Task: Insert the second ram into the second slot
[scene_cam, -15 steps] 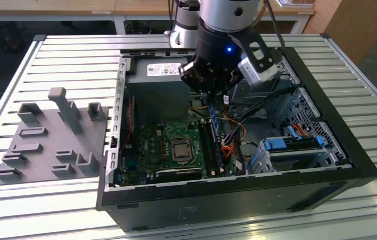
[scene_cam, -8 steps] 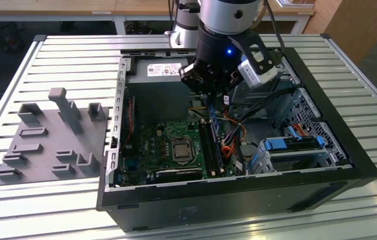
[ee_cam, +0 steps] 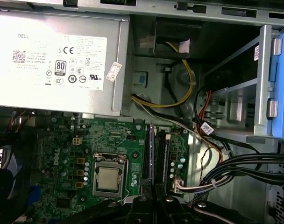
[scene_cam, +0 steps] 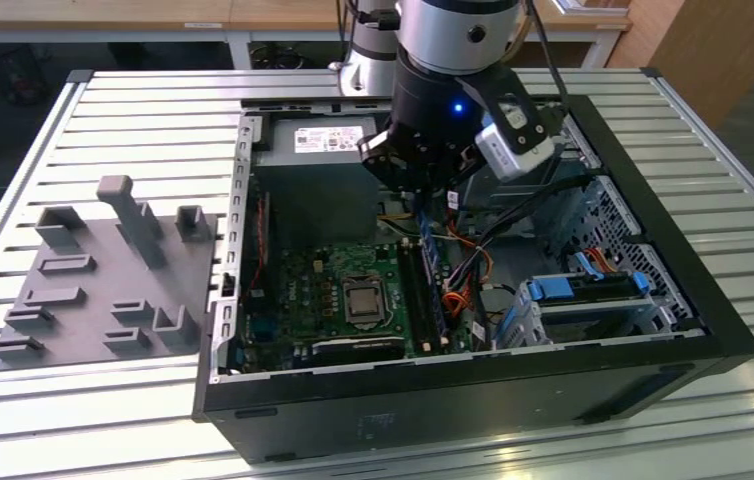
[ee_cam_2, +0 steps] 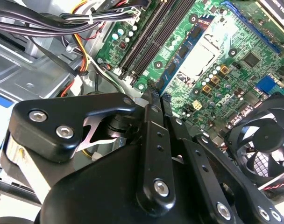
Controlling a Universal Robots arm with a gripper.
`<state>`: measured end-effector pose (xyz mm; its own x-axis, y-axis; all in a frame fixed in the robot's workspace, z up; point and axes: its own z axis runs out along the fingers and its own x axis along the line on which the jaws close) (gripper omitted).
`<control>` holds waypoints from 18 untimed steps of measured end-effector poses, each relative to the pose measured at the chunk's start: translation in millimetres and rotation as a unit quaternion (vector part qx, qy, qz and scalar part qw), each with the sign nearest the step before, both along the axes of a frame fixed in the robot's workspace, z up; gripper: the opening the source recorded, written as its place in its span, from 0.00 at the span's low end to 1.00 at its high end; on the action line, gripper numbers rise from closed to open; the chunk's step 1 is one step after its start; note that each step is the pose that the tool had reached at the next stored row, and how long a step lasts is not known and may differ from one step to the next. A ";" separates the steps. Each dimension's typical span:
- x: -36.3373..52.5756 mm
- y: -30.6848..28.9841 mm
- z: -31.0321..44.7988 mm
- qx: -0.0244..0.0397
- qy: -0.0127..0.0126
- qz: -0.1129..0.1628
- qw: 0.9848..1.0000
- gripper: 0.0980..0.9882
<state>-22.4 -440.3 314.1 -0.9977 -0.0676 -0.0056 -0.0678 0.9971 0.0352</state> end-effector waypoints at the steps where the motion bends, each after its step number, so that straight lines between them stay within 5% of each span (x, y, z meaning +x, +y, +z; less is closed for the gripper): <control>1: 0.0 -0.1 -0.4 0.000 0.000 0.000 1.000 0.04; 18: 0.0 -0.7 -9.5 0.000 0.000 0.000 1.000 0.04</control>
<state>-22.4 -441.1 304.6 -0.9977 -0.0676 -0.0054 -0.0677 0.9971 0.0350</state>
